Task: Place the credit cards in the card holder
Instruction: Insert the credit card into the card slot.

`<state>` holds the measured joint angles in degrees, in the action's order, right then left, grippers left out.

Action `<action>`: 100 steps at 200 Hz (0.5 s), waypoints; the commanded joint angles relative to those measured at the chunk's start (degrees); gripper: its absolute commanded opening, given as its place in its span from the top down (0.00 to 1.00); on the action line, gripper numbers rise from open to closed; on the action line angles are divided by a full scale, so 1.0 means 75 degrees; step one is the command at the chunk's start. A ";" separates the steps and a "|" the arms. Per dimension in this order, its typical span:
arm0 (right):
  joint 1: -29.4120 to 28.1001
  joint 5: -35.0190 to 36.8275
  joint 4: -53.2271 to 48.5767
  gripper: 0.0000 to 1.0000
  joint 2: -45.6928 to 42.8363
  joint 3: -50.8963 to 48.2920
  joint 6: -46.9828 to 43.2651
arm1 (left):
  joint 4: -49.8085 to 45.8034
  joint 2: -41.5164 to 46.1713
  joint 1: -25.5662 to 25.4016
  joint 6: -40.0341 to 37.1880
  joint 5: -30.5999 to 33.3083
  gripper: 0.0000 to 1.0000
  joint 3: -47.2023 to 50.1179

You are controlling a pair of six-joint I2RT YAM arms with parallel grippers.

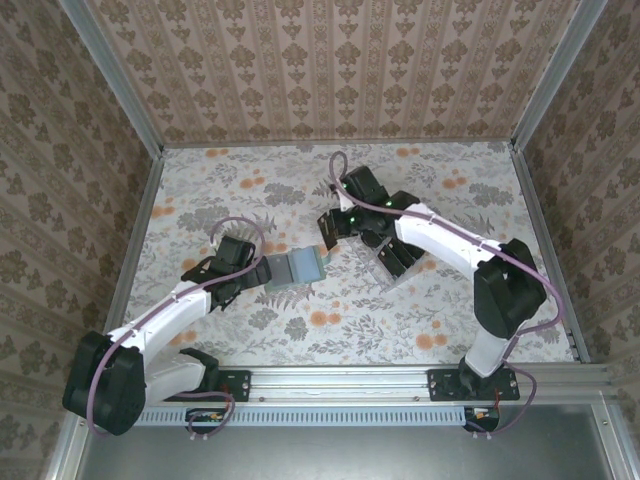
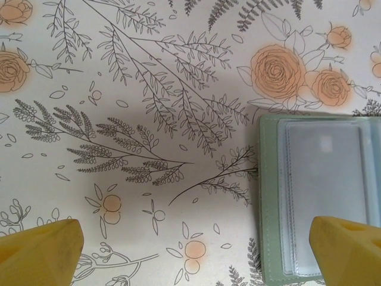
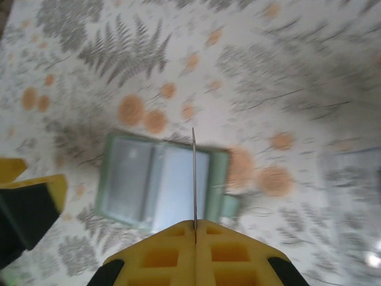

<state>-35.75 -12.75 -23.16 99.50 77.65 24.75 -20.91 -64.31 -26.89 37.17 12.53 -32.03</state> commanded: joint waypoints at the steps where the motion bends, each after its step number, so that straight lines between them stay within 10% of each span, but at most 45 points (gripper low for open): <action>1: -0.0273 -0.1097 0.1565 1.00 0.0407 -0.0470 0.1158 | -0.0291 -0.0141 0.0047 -0.0321 -0.0032 0.00 -0.0235; 100: -0.0729 -0.1316 0.2550 1.00 0.1548 -0.0670 0.1540 | -0.0060 -0.0850 -0.0139 -0.0234 -0.0030 0.00 -0.0422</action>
<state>-41.25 -21.71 -5.82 109.58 72.99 36.07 -21.30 -69.76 -27.09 36.16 12.36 -32.67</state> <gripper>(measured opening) 0.064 0.998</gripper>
